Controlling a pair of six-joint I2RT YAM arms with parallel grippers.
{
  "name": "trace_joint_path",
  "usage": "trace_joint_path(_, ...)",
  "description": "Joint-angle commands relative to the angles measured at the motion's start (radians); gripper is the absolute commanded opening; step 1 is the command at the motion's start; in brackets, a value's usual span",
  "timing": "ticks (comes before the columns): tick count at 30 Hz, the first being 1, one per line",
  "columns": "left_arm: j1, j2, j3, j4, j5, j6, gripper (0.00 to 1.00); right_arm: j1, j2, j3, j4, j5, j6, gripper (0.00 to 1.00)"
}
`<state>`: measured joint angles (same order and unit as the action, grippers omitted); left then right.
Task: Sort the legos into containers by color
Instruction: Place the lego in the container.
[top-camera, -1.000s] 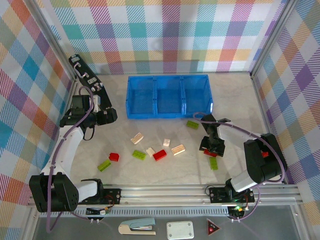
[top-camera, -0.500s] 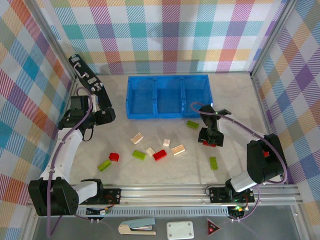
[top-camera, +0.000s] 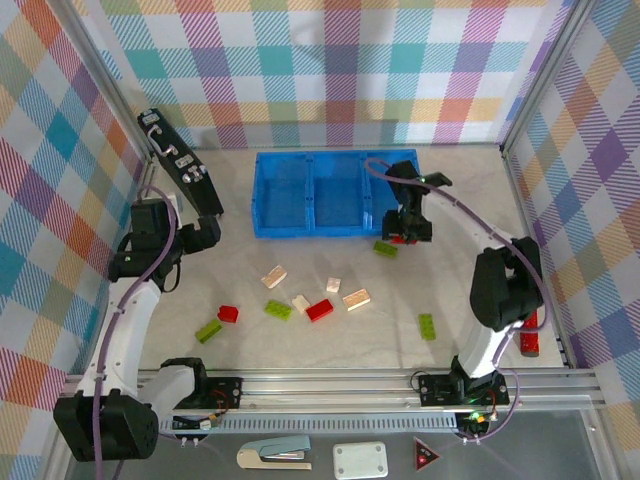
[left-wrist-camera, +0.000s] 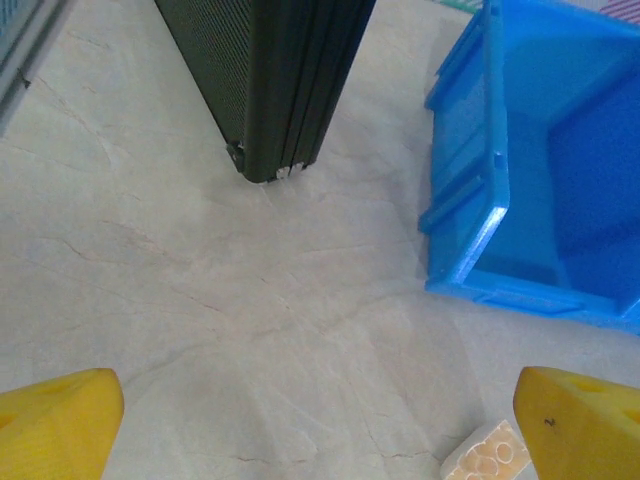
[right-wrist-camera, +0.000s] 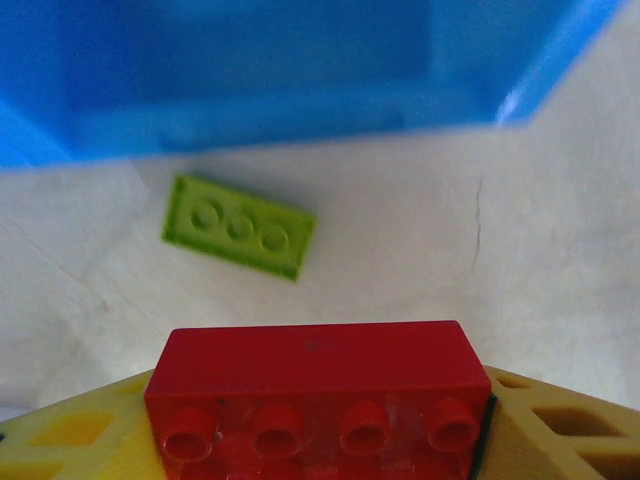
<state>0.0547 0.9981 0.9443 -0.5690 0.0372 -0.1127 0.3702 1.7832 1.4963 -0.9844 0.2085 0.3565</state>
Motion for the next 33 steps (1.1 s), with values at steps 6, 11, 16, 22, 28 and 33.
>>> trace_joint_path(6,0.014,-0.002,0.015,-0.019,0.111,-0.021,1.0,-0.043,0.178,0.236,-0.041,-0.055,-0.164,0.67)
trace_joint_path(11,0.014,0.0,0.041,-0.114,0.169,0.015,1.0,-0.054,0.28,0.335,-0.046,-0.061,-0.189,0.67)
trace_joint_path(16,0.014,-0.027,-0.032,-0.105,0.131,0.025,1.0,-0.06,0.365,0.388,-0.038,-0.083,-0.188,0.67)
trace_joint_path(22,0.014,-0.028,-0.054,-0.085,0.111,0.046,1.0,-0.068,0.434,0.406,-0.018,-0.101,-0.185,0.67)
trace_joint_path(28,0.014,-0.016,-0.055,-0.076,0.12,0.051,1.0,-0.071,0.483,0.413,-0.005,-0.113,-0.179,0.69)
trace_joint_path(33,0.014,-0.001,-0.051,-0.078,0.118,0.047,1.0,-0.071,0.491,0.412,-0.006,-0.113,-0.173,0.71)
